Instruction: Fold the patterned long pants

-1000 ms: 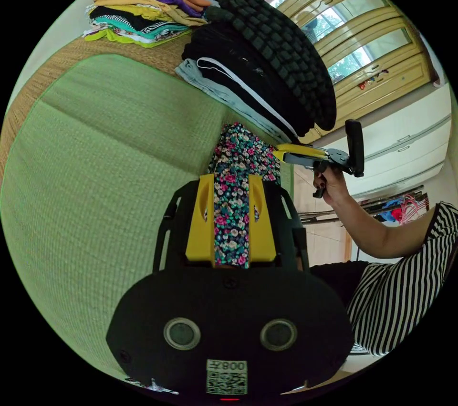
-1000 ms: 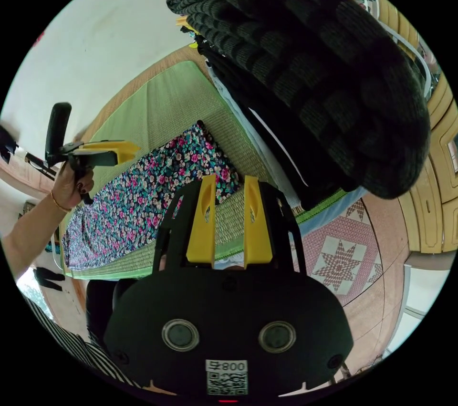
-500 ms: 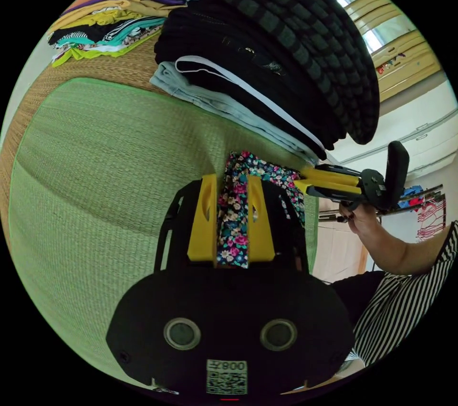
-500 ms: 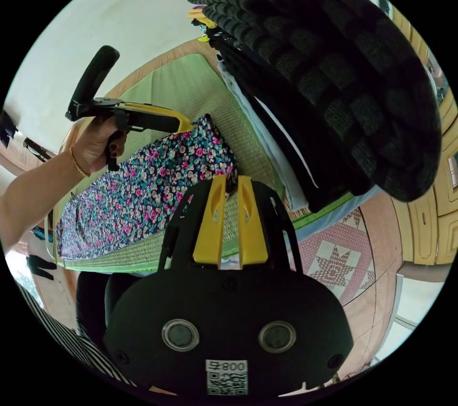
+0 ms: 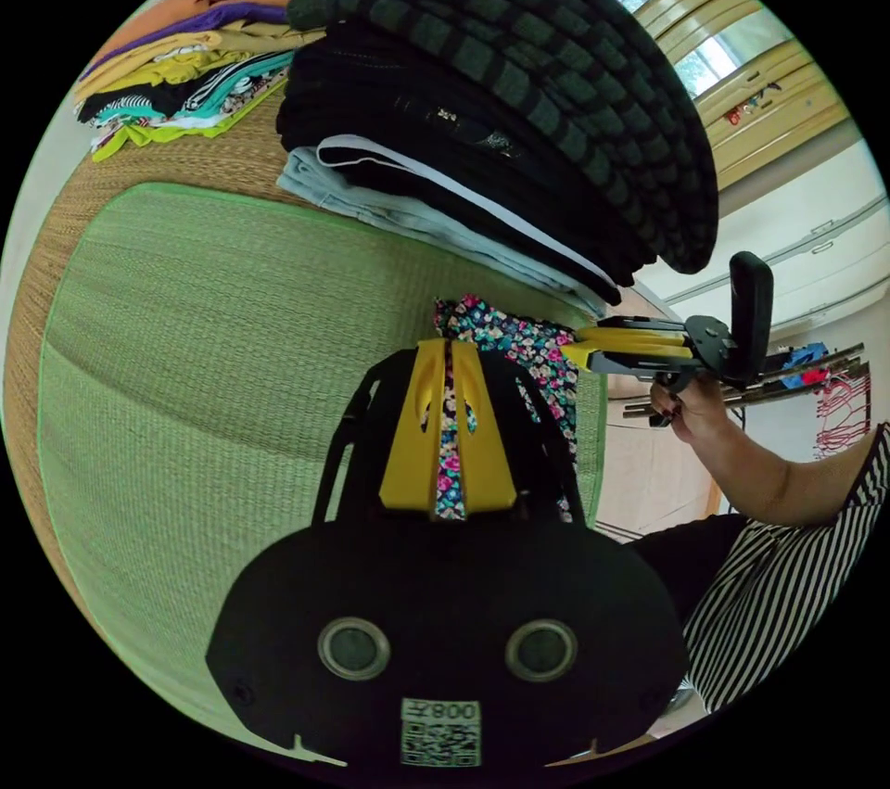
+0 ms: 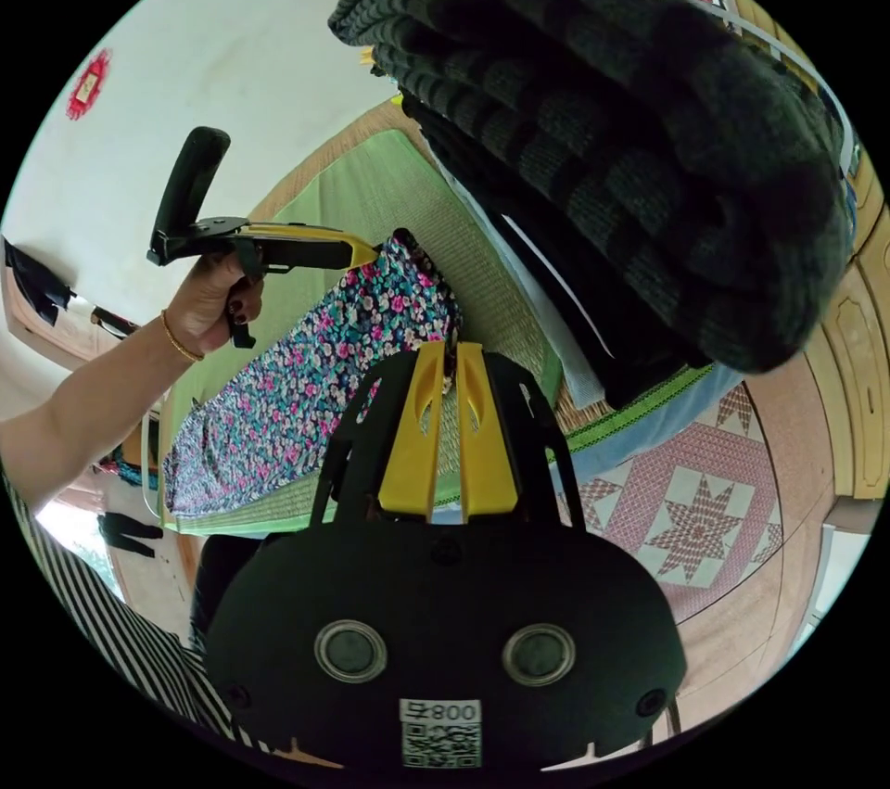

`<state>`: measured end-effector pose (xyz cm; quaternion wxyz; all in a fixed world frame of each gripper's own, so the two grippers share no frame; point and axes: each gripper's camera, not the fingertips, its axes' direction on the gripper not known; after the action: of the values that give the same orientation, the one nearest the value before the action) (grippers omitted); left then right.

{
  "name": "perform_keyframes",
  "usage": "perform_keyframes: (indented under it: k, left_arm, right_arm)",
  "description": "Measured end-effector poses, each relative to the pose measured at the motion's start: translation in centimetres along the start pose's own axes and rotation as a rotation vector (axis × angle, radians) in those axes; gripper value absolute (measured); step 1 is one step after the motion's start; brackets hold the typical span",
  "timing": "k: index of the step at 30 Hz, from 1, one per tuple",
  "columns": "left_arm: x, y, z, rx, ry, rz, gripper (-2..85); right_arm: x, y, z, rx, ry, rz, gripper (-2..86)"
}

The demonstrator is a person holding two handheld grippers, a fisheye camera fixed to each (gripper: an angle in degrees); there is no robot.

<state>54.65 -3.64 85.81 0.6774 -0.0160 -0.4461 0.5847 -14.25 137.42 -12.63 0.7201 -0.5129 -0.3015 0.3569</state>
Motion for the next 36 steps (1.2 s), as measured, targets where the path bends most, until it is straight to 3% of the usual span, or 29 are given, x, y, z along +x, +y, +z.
perform_keyframes:
  k: [21, 28, 36]
  left_arm:
    - [3.3, 8.7, -11.9, 0.19, -0.027, 0.072, 1.0]
    - [2.4, 17.2, -16.8, 0.291, -0.008, 0.033, 1.2]
    - [-0.7, 30.5, -21.2, 0.391, 0.036, -0.108, 1.3]
  right_arm:
    - [-7.3, 2.1, -7.6, 0.111, -0.232, -0.191, 2.0]
    - [-12.7, 3.0, -7.6, 0.089, -0.411, -0.31, 2.0]
    - [-22.3, 4.9, -0.9, -0.118, -0.6, -0.475, 2.0]
